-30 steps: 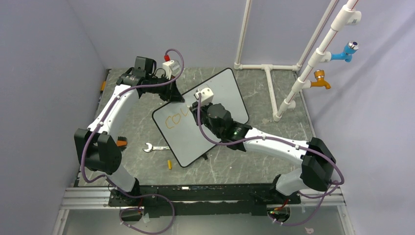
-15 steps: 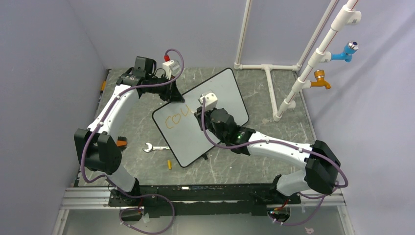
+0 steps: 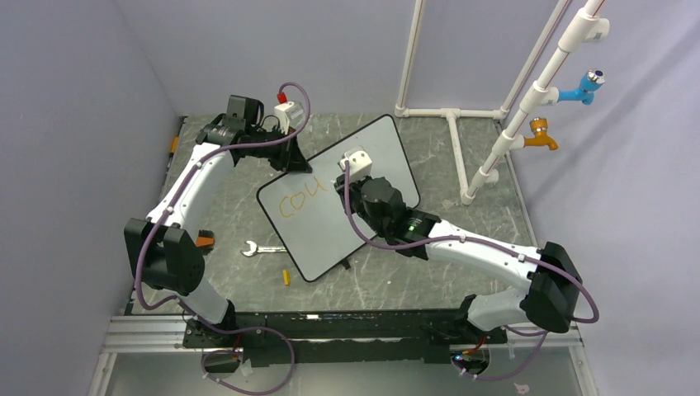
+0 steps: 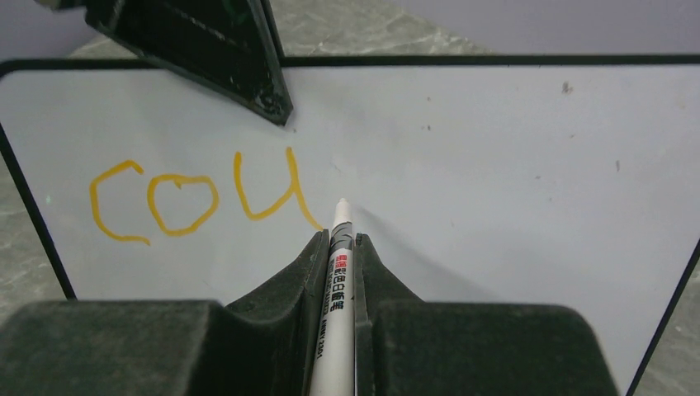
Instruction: Write a sentence on the whiteboard
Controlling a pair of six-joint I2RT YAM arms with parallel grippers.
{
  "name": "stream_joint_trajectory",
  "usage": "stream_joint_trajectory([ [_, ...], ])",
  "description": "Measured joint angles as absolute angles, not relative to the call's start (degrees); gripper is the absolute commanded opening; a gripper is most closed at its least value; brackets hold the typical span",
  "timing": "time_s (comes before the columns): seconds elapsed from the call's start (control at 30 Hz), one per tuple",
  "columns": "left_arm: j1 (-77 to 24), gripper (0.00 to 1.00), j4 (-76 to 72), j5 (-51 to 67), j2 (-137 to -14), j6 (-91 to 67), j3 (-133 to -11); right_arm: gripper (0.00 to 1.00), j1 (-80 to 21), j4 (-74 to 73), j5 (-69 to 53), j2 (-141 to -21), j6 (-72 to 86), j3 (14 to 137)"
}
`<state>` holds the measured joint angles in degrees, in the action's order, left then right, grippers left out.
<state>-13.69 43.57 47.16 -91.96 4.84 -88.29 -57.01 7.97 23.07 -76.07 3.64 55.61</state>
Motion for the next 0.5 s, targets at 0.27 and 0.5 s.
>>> stream_joint_trajectory([
  [0.27, -13.7, 0.0, 43.6, 47.2, -92.0, 4.9, -88.3, 0.0, -55.5, 8.7, 22.6, -78.2, 1.8, 59.8],
  [0.5, -13.7, 0.0, 43.6, 47.2, -92.0, 4.9, -88.3, 0.0, -53.9, 9.1, 20.4, -81.1, 1.9, 61.5],
])
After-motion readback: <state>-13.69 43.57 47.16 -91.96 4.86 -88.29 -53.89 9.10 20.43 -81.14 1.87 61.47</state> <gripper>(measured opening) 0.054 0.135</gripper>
